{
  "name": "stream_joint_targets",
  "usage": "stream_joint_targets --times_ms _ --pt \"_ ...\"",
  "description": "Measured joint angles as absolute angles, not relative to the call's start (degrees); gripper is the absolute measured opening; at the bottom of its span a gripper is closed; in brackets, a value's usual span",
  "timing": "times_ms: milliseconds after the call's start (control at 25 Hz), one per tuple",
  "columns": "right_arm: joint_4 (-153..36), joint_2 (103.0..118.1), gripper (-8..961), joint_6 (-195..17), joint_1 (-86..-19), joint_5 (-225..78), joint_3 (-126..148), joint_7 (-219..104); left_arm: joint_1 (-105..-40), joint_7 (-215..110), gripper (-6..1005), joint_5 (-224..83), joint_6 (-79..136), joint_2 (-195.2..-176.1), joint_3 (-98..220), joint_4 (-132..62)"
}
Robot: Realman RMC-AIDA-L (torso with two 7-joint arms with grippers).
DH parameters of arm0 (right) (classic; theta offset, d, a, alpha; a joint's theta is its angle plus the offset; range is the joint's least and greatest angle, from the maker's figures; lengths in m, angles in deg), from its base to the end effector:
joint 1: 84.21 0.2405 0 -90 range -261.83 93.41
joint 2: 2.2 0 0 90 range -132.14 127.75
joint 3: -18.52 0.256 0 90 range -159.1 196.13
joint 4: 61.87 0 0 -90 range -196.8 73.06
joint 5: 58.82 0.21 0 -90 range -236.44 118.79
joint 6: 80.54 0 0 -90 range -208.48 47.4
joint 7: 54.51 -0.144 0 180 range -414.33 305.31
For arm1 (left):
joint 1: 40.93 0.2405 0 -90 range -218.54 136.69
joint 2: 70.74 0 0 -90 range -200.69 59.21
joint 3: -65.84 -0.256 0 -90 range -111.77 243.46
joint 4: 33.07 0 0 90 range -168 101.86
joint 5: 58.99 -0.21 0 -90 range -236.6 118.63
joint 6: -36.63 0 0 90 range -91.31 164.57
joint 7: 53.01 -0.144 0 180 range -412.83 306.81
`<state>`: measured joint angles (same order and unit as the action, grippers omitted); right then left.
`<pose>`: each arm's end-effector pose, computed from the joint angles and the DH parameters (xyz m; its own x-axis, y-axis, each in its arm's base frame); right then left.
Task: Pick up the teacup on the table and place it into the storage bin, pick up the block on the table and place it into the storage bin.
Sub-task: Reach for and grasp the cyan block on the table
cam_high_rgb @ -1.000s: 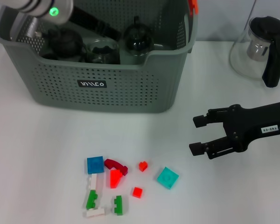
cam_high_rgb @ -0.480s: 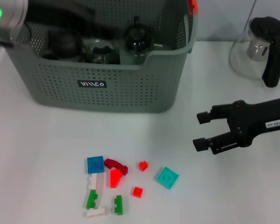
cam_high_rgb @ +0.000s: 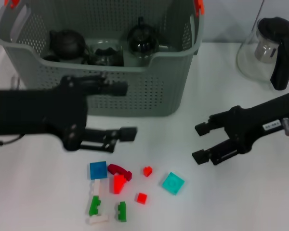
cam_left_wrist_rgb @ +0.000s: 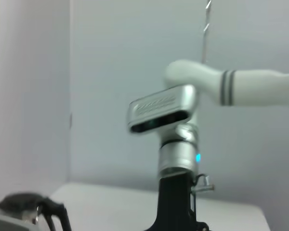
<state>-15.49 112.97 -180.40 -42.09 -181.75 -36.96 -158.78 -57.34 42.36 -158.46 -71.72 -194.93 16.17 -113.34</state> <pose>0.1887 0.3515 0.0062 0.9011 -0.4158 -0.1227 -0.4014 -0.9072 0.1262 -0.1839 0.2711 0.0684 0.8331 0.0856 0.5464 0.1859 -0.9738 -0.1309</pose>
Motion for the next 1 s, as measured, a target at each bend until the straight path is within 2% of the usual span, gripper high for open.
stream_joint_targets --times_ms 240,400,720,1000 --pt "-12.38 114.37 946 -182.0 -36.93 -188.29 -39.81 -167.22 -57.15 23.54 861 -157.58 -75.64 -194.38 26.21 -95.8" --pt "-9.16 115.5 947 -182.96 -32.25 -194.44 -44.31 -175.29 -56.89 18.3 862 -158.29 -75.34 -193.0 28.04 -89.58" --pt "-8.36 117.69 946 -183.49 -27.53 -202.19 -48.73 -184.31 -57.39 18.24 862 -165.27 -73.38 -192.53 28.12 -88.52" --pt "-8.41 118.42 947 -180.47 -25.71 -202.41 -56.2 -192.61 -57.29 17.61 861 -169.83 -67.62 -192.69 27.95 -88.01"
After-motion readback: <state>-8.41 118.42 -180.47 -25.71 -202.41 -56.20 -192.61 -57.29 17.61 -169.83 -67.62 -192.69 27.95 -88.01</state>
